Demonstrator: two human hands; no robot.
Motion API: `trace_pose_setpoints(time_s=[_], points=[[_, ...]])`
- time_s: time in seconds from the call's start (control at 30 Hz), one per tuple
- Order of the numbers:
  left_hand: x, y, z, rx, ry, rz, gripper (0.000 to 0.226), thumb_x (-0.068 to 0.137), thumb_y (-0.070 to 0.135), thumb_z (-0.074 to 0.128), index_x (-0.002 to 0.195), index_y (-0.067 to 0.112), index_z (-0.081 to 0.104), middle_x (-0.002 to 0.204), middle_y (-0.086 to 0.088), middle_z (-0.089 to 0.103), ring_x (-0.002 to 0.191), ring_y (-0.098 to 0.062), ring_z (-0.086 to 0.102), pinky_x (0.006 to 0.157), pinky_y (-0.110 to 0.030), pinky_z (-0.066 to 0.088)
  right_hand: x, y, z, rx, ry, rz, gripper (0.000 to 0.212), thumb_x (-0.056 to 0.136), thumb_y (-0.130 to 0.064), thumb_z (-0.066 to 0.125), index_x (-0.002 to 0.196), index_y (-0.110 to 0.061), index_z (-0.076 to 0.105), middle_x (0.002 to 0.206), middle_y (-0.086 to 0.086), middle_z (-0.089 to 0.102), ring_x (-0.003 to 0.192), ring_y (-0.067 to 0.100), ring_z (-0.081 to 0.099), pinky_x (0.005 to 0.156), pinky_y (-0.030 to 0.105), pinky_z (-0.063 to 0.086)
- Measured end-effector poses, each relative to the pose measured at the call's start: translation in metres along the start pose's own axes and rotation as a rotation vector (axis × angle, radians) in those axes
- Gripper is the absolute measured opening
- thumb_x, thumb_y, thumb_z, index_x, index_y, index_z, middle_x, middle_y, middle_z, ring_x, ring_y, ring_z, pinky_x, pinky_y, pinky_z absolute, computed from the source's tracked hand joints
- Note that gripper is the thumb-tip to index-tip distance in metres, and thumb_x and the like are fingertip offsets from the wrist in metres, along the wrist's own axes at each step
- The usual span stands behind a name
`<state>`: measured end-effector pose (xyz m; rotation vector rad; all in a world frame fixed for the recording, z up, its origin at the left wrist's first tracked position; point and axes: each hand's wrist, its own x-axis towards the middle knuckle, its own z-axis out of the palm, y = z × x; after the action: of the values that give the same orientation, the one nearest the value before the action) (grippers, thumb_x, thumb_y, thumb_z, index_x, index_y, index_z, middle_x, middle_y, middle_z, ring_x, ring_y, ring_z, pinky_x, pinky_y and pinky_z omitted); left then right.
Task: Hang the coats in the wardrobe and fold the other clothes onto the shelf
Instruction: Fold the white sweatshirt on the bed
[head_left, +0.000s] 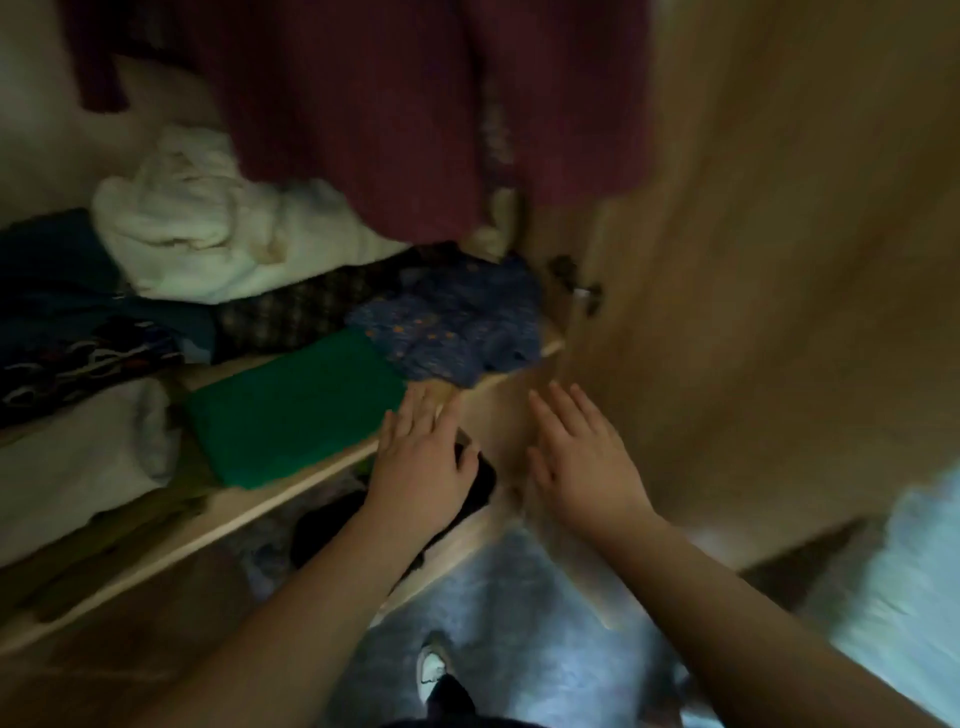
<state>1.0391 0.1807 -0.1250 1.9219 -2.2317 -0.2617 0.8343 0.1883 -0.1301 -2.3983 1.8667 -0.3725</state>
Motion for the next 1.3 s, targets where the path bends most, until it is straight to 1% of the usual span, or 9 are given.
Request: trace_pose_setpoints(time_s=[0.17, 0.27, 0.47, 0.57, 0.67, 0.83, 0.93, 1.1, 1.3], points=[[-0.069, 0.169, 0.061, -0.028, -0.113, 0.316, 0.067, 0.098, 0.046, 0.041, 0.157, 0.023, 0.019, 0.164, -0.004, 0.020, 0.152, -0.026, 0.011, 0.122, -0.047, 0.011, -0.183, 0.103, -0.041, -0.060, 0.070, 0.325, 0.065, 0.087, -0.038, 0.037, 0.149, -0.020, 0.038, 0.155, 0.007, 0.038, 0.145, 0.029, 0.031, 0.114, 0.043, 0.034], [-0.137, 0.274, 0.098, -0.021, -0.238, 0.482, 0.067, 0.099, 0.049, 0.035, 0.158, 0.026, 0.012, 0.166, -0.004, 0.013, 0.153, -0.026, 0.007, 0.122, -0.048, 0.006, -0.312, 0.156, -0.060, -0.113, 0.065, 0.589, 0.064, 0.085, -0.039, 0.042, 0.147, -0.021, 0.042, 0.151, 0.008, 0.044, 0.141, 0.031, 0.038, 0.110, 0.047, 0.039], [-0.247, 0.448, 0.143, 0.073, -0.366, 0.852, 0.069, 0.094, 0.056, 0.024, 0.157, 0.028, 0.016, 0.166, -0.005, 0.014, 0.152, -0.028, 0.010, 0.122, -0.051, 0.009, -0.532, 0.211, -0.105, -0.210, 0.054, 0.997, 0.061, 0.088, -0.043, 0.045, 0.146, -0.023, 0.043, 0.150, 0.007, 0.046, 0.140, 0.032, 0.039, 0.110, 0.053, 0.035], [-0.282, 0.510, 0.159, 0.098, -0.362, 0.977, 0.066, 0.097, 0.056, 0.029, 0.157, 0.028, 0.018, 0.165, -0.005, 0.016, 0.151, -0.028, 0.013, 0.120, -0.051, 0.014, -0.605, 0.228, -0.117, -0.211, 0.078, 1.139, 0.060, 0.090, -0.041, 0.047, 0.146, -0.021, 0.044, 0.151, 0.007, 0.044, 0.142, 0.032, 0.037, 0.110, 0.053, 0.035], [-0.309, 0.555, 0.172, 0.121, -0.395, 1.054, 0.065, 0.099, 0.053, 0.031, 0.157, 0.026, 0.018, 0.165, -0.006, 0.015, 0.152, -0.028, 0.011, 0.121, -0.051, 0.012, -0.657, 0.246, -0.119, -0.177, 0.109, 1.242, 0.060, 0.093, -0.040, 0.051, 0.149, -0.022, 0.040, 0.155, 0.007, 0.039, 0.144, 0.031, 0.033, 0.112, 0.052, 0.033], [-0.328, 0.624, 0.200, 0.169, -0.439, 1.128, 0.066, 0.100, 0.053, 0.030, 0.157, 0.025, 0.014, 0.166, -0.006, 0.013, 0.152, -0.029, 0.009, 0.121, -0.052, 0.010, -0.708, 0.289, -0.122, -0.088, 0.119, 1.332, 0.060, 0.099, -0.040, 0.041, 0.155, -0.024, 0.024, 0.162, 0.004, 0.023, 0.150, 0.027, 0.017, 0.118, 0.047, 0.021], [-0.331, 0.675, 0.220, 0.180, -0.432, 1.160, 0.066, 0.098, 0.054, 0.029, 0.156, 0.024, 0.019, 0.163, -0.008, 0.021, 0.150, -0.031, 0.017, 0.119, -0.052, 0.016, -0.725, 0.330, -0.126, -0.080, 0.139, 1.344, 0.060, 0.097, -0.039, 0.045, 0.153, -0.022, 0.030, 0.160, 0.006, 0.028, 0.148, 0.029, 0.023, 0.116, 0.048, 0.025], [-0.321, 0.778, 0.273, 0.146, -0.418, 1.218, 0.082, 0.084, 0.062, 0.010, 0.153, 0.022, 0.030, 0.158, -0.010, 0.035, 0.143, -0.033, 0.032, 0.113, -0.051, 0.028, -0.752, 0.432, -0.140, -0.067, 0.134, 1.363, 0.059, 0.094, -0.036, 0.049, 0.150, -0.021, 0.035, 0.157, 0.006, 0.034, 0.146, 0.028, 0.028, 0.112, 0.047, 0.031], [-0.313, 0.903, 0.336, 0.156, -0.518, 1.183, 0.064, 0.099, 0.049, 0.036, 0.156, 0.022, 0.024, 0.163, -0.009, 0.024, 0.148, -0.032, 0.023, 0.118, -0.048, 0.022, -0.796, 0.552, -0.145, 0.066, 0.063, 1.426, 0.059, 0.094, -0.031, 0.050, 0.149, -0.019, 0.035, 0.156, 0.005, 0.036, 0.144, 0.027, 0.029, 0.111, 0.044, 0.034]])
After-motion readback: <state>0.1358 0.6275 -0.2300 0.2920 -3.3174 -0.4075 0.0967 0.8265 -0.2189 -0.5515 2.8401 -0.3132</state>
